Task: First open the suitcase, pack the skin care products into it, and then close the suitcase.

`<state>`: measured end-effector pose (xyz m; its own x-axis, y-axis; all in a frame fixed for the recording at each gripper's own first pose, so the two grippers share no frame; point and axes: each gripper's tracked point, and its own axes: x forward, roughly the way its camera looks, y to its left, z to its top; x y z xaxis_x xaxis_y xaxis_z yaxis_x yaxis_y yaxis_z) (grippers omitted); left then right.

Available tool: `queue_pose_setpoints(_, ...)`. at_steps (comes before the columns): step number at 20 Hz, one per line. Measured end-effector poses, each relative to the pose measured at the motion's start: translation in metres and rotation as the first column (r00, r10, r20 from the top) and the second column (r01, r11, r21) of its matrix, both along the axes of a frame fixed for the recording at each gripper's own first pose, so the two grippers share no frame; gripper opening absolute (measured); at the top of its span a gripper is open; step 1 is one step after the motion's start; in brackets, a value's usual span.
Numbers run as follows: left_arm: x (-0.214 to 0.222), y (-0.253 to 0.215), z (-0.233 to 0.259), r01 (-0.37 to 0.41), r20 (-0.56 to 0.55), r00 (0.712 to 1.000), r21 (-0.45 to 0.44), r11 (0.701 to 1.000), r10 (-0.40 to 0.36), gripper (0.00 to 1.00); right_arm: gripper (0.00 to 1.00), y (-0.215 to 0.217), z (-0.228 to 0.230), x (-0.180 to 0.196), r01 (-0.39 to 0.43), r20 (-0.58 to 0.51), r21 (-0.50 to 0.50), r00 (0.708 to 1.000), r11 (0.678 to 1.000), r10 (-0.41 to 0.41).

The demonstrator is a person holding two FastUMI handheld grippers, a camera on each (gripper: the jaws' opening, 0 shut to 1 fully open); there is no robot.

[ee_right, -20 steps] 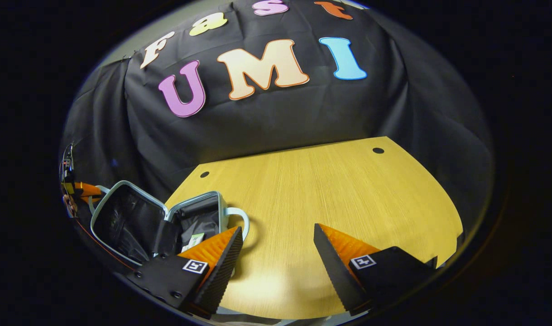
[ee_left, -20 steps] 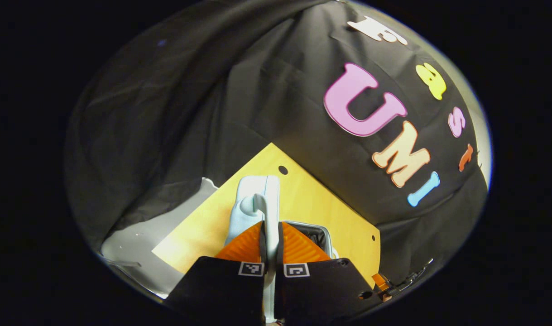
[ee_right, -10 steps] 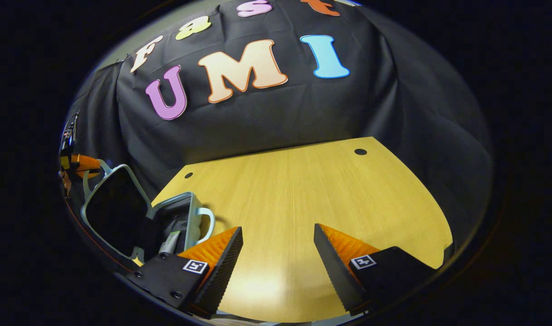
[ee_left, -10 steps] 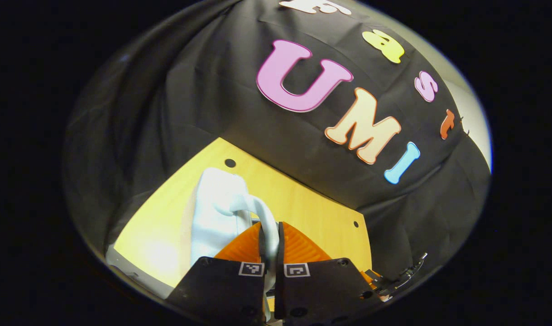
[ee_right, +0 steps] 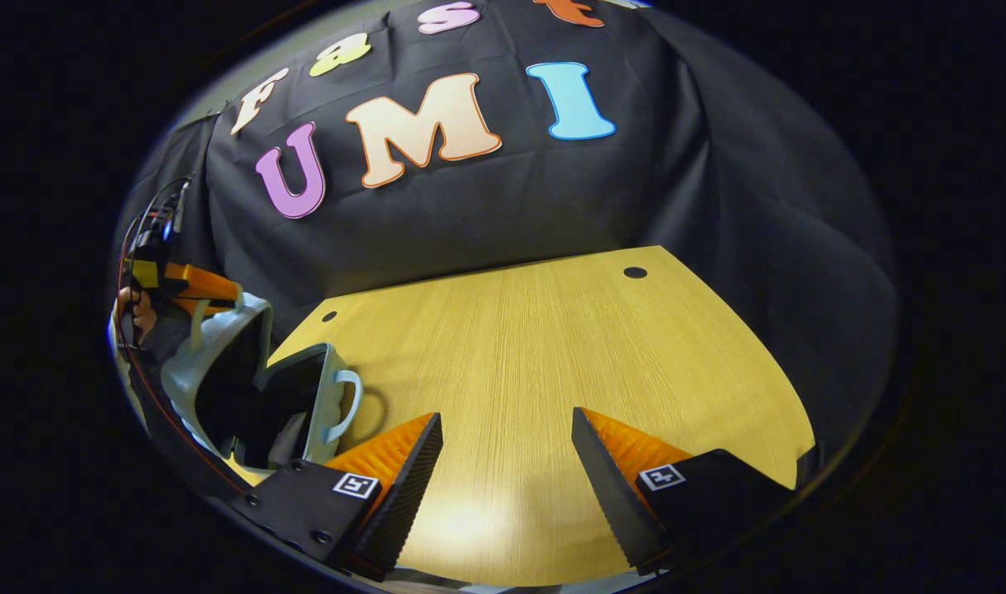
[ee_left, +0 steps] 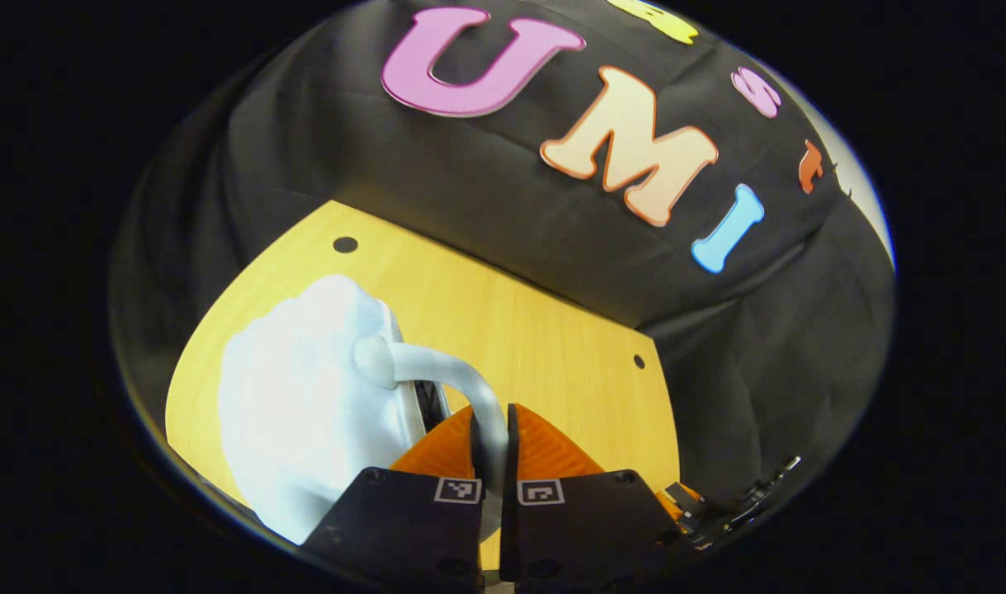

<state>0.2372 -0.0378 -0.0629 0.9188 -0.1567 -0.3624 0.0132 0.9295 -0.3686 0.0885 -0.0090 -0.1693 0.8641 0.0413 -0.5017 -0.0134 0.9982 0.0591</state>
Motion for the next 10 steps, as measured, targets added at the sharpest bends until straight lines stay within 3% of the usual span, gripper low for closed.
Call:
queue_pose_setpoints(6, 0.04, -0.037, -0.076, 0.01, -0.163, 0.987, 0.118, 0.993, 0.009, 0.02, 0.98, -0.008, 0.002, -0.007, 0.004, 0.031, 0.025, 1.0, 1.0, -0.005)
queue_pose_setpoints(10, 0.058, -0.043, -0.116, -0.004, -0.237, 0.971, 0.147, 0.989, 0.039, 0.02, 0.98, -0.028, 0.005, -0.012, 0.021, 0.044, 0.02, 0.999, 1.0, -0.022)
